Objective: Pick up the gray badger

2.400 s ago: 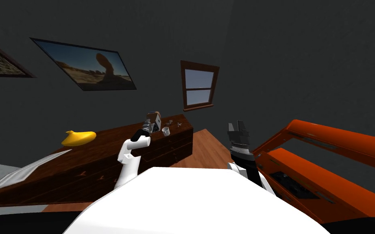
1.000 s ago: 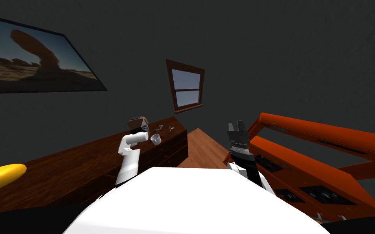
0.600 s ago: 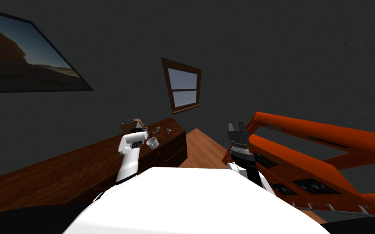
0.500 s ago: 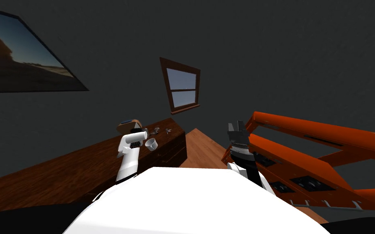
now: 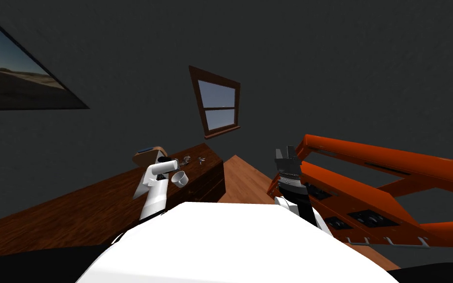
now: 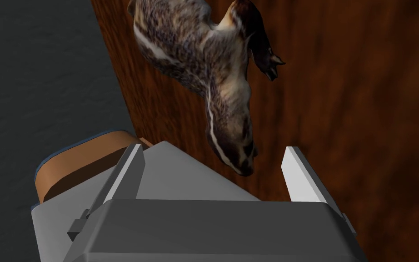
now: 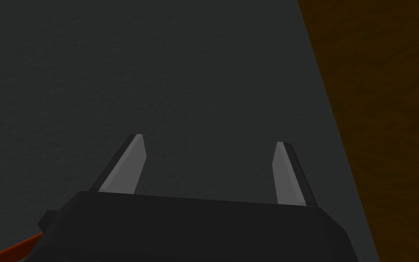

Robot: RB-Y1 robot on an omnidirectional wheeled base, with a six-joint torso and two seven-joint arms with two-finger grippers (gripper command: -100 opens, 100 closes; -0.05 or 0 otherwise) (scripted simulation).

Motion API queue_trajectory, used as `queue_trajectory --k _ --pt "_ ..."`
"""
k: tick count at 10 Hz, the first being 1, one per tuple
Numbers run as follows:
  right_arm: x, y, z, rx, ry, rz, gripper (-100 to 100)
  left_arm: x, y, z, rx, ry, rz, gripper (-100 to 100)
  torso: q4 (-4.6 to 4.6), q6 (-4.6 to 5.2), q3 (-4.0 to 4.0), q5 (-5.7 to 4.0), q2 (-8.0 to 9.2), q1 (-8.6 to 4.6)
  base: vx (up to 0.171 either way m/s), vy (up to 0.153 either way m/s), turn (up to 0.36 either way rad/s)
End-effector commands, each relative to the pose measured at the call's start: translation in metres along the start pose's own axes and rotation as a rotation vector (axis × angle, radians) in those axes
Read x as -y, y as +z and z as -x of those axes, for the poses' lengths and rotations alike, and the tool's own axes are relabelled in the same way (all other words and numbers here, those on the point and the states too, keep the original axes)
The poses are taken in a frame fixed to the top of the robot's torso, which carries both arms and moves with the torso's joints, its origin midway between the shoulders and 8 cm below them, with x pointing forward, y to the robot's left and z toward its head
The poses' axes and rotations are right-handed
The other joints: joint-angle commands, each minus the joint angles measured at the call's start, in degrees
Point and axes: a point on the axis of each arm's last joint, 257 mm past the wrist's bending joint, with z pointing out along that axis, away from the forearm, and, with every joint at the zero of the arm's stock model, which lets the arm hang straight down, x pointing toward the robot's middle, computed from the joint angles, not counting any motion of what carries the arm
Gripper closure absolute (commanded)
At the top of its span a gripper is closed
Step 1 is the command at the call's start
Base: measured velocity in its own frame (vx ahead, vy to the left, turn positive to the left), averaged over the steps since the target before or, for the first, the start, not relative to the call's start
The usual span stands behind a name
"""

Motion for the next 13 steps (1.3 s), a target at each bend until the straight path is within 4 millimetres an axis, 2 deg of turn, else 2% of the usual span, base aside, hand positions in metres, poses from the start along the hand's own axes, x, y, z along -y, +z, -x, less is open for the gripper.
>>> queue_trajectory --k 1,4,6,7,8,12,13 --pt "0.0 0.0 0.0 0.0 0.0 0.0 0 -0.002 0.005 0.018 0.017 -0.015 0.003 -100 0.0 0.0 0.0 0.0 0.0 0.0 -0.002 -0.017 -0.167" --pt "0.0 0.0 0.0 0.0 0.0 0.0 0 -0.006 0.014 0.056 0.051 -0.047 0.005 -100 0.02 0.02 0.05 -0.03 0.09 -0.13 -0.01 -0.03 -0.175" --pt "0.0 0.0 0.0 0.0 0.0 0.0 0 -0.009 0.019 0.094 0.085 -0.08 0.004 -100 0.02 0.01 0.06 -0.03 0.09 -0.11 -0.008 -0.033 -0.205" --pt "0.0 0.0 0.0 0.0 0.0 0.0 0 -0.009 0.018 0.083 0.075 -0.068 0.006 -100 0.03 0.02 0.07 -0.03 0.11 -0.14 -0.007 -0.014 -0.034" --pt "0.0 0.0 0.0 0.0 0.0 0.0 0 -0.009 0.018 0.084 0.076 -0.071 0.004 100 0.03 -0.01 0.06 -0.03 0.09 -0.09 0.0 0.0 0.0" --pt "0.0 0.0 0.0 0.0 0.0 0.0 0 -0.01 0.019 0.084 0.076 -0.072 0.006 100 0.04 0.0 0.06 -0.06 0.08 -0.07 0.0 0.0 0.0" --pt "0.0 0.0 0.0 0.0 0.0 0.0 0 -0.01 0.019 0.084 0.076 -0.071 0.007 0 0.05 0.0 0.06 -0.07 0.08 -0.08 0.0 0.0 0.0"
